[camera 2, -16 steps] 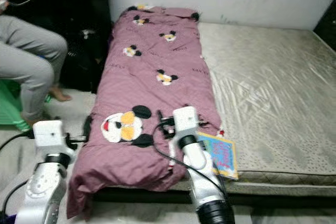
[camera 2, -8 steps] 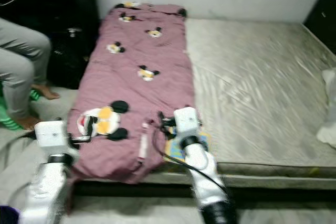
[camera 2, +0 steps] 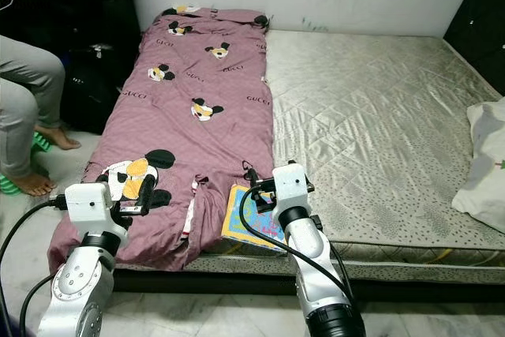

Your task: Clean up the room

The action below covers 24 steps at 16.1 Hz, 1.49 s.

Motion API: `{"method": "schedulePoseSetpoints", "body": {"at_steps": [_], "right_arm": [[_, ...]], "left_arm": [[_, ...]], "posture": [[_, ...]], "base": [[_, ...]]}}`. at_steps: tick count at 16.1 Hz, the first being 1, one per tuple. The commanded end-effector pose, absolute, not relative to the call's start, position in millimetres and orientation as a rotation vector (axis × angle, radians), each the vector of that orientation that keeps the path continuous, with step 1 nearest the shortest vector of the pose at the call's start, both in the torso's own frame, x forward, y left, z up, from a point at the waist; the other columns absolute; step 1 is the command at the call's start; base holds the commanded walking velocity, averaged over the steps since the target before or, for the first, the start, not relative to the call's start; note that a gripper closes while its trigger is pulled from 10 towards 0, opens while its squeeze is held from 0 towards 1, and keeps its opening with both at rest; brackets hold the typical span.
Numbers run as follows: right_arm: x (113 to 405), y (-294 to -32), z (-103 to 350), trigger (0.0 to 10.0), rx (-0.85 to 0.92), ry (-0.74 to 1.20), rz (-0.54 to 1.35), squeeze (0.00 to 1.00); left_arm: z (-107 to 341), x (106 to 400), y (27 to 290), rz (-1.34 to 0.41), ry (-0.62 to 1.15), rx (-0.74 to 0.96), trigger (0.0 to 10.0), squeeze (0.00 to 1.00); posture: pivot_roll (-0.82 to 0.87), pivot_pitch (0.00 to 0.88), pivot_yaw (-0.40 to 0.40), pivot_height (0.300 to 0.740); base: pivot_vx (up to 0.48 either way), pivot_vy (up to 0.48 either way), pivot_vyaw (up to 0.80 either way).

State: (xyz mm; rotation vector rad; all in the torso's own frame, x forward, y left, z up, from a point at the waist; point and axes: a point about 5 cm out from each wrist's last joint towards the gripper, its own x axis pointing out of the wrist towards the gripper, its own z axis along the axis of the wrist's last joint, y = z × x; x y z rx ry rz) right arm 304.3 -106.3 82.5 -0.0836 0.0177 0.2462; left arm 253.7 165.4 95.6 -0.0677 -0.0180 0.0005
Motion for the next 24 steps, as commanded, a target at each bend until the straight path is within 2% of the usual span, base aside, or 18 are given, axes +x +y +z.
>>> {"method": "schedulePoseSetpoints", "body": {"at_steps": [1, 17, 24], "right_arm": [[305.4, -103.2, 84.6, 10.0, -0.082, 0.011, 0.262, 0.0], [306.1, -101.5, 85.4, 10.0, -0.074, 0.009, 0.26, 0.0], [306.6, -102.0, 85.3, 10.0, -0.074, 0.009, 0.262, 0.0]], "left_arm": [[97.1, 253.1, 167.4, 0.004, -0.025, -0.064, 10.0, 0.0], [96.9, 254.2, 167.4, -0.012, -0.023, -0.057, 10.0, 0.0], [94.8, 255.1, 168.4, 0.012, -0.006, -0.038, 10.0, 0.0]], "posture": [[0.04, 0.058, -0.036, 0.74], [0.04, 0.058, -0.032, 0.74], [0.04, 0.058, -0.032, 0.74]], "base": [[0.0, 0.0, 0.0], [0.296, 0.0, 0.0], [0.0, 0.0, 0.0]]}}
